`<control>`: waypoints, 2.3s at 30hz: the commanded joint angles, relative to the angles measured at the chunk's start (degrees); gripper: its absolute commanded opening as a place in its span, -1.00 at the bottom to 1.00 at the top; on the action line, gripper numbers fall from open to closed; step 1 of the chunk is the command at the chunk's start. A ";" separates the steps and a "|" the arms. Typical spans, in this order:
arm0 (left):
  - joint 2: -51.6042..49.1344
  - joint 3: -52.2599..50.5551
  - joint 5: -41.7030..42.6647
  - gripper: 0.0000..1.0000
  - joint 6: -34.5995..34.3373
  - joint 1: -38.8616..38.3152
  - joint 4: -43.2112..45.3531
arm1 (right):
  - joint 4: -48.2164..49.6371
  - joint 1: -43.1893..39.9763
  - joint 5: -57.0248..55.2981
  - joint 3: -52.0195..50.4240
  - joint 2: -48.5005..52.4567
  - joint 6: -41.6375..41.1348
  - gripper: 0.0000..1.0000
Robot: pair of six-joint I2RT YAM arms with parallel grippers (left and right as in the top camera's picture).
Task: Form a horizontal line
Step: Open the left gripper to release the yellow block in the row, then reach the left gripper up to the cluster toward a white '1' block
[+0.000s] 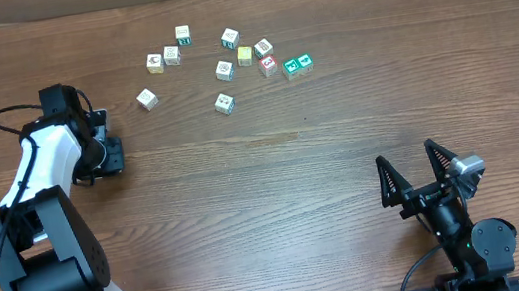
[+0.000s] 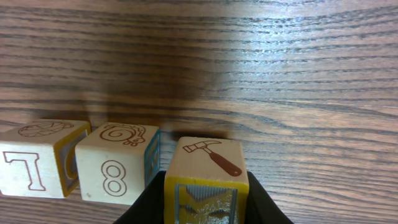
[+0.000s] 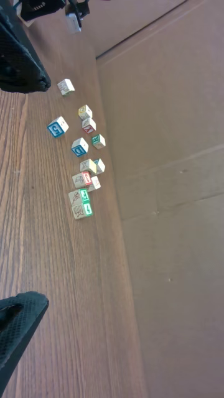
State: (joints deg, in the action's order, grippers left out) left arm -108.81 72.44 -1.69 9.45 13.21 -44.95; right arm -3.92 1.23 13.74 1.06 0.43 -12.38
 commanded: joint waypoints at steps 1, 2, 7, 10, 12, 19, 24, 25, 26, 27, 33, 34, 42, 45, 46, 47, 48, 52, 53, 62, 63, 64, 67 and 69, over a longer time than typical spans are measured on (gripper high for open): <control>0.17 -0.57 1.68 -0.67 1.22 -0.07 0.22 | 0.37 0.13 0.26 -0.59 -0.24 0.15 1.00; 0.17 -0.74 1.60 -0.66 1.25 -0.07 0.26 | 0.35 0.13 0.26 -0.59 -0.24 0.17 1.00; 0.17 -2.32 1.51 -0.63 1.01 -0.04 1.44 | 0.37 0.15 0.26 -0.59 -0.24 0.17 1.00; 0.17 -2.95 1.53 -0.60 1.01 -0.04 2.27 | 0.37 0.13 0.26 -0.59 -0.24 0.17 1.00; 0.17 -2.95 1.49 -0.60 1.03 -0.09 2.78 | 0.37 0.15 0.26 -0.59 -0.24 0.17 1.00; 0.17 -2.95 1.07 -0.47 1.05 -0.09 3.45 | 0.37 0.15 0.26 -0.59 -0.24 0.17 1.00; 0.17 -2.95 1.11 -0.35 1.05 -0.09 3.65 | 0.35 0.15 0.26 -0.59 -0.24 0.17 1.00; 0.17 -2.95 1.11 -0.34 1.05 -0.09 3.65 | 0.37 0.13 0.26 -0.59 -0.24 0.17 1.00; 0.17 -2.95 1.11 -0.34 1.05 -0.09 3.65 | 0.35 0.13 0.26 -0.59 -0.24 0.17 1.00; 0.17 -2.95 1.11 -0.32 1.05 -0.09 3.63 | 0.37 0.15 0.26 -0.59 -0.24 0.17 1.00; 0.17 -2.95 1.14 -0.31 1.05 -0.09 3.63 | 0.35 0.15 0.26 -0.59 -0.24 0.15 1.00; 0.17 -2.95 1.14 -0.31 1.05 -0.09 3.65 | 0.35 0.15 0.26 -0.59 -0.24 0.17 1.00; 0.17 -2.95 1.14 -0.29 1.05 -0.11 5.66 | 0.37 0.15 0.26 -0.59 -0.24 0.17 1.00; 0.17 -2.95 1.31 -0.27 1.05 -0.11 6.75 | 0.37 0.13 0.26 -0.59 -0.24 0.17 1.00; 0.17 -2.95 1.31 -0.26 1.05 -0.11 7.13 | 0.37 0.13 0.26 -0.59 -0.24 0.17 1.00; 0.17 -2.95 1.36 -0.26 1.05 -0.11 7.43 | 0.35 0.15 0.26 -0.59 -0.24 0.17 1.00; 0.17 -2.95 1.46 -0.25 1.05 -0.11 7.72 | 0.35 0.15 0.26 -0.59 -0.24 0.15 1.00; 0.17 -2.95 2.03 -0.23 1.05 -0.11 8.66 | 0.35 0.15 0.26 -0.59 -0.24 0.17 1.00; 0.17 -2.95 2.43 -0.23 1.05 -0.11 8.90 | 0.37 0.13 0.26 -0.59 -0.24 0.17 1.00; 0.17 -2.71 4.92 -0.21 1.07 -0.46 11.47 | 0.35 0.13 0.26 -0.59 -0.24 0.17 1.00; 0.17 -2.36 4.92 -0.20 1.05 -0.59 11.87 | 0.37 0.13 0.26 -0.59 -0.24 0.17 1.00; 0.17 -1.79 4.94 -0.19 1.05 -0.70 12.11 | 0.37 0.13 0.26 -0.59 -0.24 0.17 1.00; 0.17 1.05 4.90 -0.17 1.05 -1.31 12.17 | 0.37 0.13 0.26 -0.59 -0.24 0.17 1.00; 0.20 4.59 4.70 -0.16 1.05 -1.92 11.23 | 0.37 0.15 0.26 -0.59 -0.24 0.15 1.00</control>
State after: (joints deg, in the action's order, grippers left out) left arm -108.84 71.79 1.98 9.65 12.38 -33.61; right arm -3.90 1.23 13.74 1.06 0.43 -12.38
